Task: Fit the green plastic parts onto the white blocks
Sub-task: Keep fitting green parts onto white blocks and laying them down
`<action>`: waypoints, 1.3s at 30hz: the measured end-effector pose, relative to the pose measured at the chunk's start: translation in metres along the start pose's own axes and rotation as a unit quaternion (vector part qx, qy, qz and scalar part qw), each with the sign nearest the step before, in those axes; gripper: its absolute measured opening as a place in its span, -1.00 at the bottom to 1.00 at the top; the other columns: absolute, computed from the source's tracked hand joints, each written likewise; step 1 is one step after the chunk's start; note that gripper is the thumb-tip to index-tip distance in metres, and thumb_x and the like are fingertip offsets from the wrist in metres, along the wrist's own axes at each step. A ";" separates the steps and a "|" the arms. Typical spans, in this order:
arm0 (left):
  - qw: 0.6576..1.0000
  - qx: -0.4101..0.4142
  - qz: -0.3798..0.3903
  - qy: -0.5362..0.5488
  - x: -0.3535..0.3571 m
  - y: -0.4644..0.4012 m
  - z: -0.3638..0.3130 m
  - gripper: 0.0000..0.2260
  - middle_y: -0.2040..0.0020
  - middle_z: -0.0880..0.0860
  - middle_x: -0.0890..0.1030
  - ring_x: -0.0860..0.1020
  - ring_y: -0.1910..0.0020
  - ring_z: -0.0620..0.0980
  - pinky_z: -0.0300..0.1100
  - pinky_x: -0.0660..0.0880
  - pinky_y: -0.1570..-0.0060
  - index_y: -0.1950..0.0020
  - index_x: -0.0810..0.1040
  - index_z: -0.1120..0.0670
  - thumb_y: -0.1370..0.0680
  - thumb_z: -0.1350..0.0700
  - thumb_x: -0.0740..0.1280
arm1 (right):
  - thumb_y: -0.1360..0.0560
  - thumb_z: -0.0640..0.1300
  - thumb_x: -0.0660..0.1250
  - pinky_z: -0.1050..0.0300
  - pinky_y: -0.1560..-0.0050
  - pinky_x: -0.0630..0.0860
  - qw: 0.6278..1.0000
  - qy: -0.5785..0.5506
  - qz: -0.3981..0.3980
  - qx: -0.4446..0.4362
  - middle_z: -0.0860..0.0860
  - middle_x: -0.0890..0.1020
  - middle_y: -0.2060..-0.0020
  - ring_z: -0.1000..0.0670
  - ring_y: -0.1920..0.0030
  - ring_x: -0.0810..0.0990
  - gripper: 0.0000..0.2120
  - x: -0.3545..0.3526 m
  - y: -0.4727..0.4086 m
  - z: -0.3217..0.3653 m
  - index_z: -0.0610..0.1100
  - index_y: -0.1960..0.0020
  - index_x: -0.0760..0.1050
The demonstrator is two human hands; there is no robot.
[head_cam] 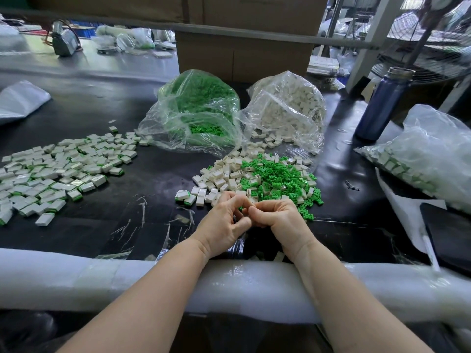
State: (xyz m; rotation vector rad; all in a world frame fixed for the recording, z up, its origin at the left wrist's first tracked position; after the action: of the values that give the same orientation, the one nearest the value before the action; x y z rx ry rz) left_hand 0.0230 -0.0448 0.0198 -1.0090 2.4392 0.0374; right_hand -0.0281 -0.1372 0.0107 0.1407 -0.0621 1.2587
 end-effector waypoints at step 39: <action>0.877 -0.152 -0.448 -0.082 -0.076 0.029 0.030 -0.75 -0.14 0.17 0.43 0.49 -0.03 0.10 -0.45 0.26 -0.03 -0.19 0.56 0.22 -0.53 0.33 0.27 | -0.45 -0.17 0.40 0.17 0.16 0.39 0.899 0.317 -0.273 -0.131 -0.02 0.58 0.23 0.01 0.20 0.50 -0.90 -0.036 0.007 0.021 -0.08 0.23 0.52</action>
State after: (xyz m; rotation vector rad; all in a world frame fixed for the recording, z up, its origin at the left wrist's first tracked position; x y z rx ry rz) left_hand 0.0625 0.0318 0.0237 -2.0854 1.6317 0.1845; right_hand -0.0454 -0.1724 0.0275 -0.4657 0.3517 0.6736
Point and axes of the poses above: each hand's wrist, its own y-axis away from the middle knuckle, its own x-axis out of the palm, z = x × y, the point moved 7 cm from there along -y, towards the middle knuckle
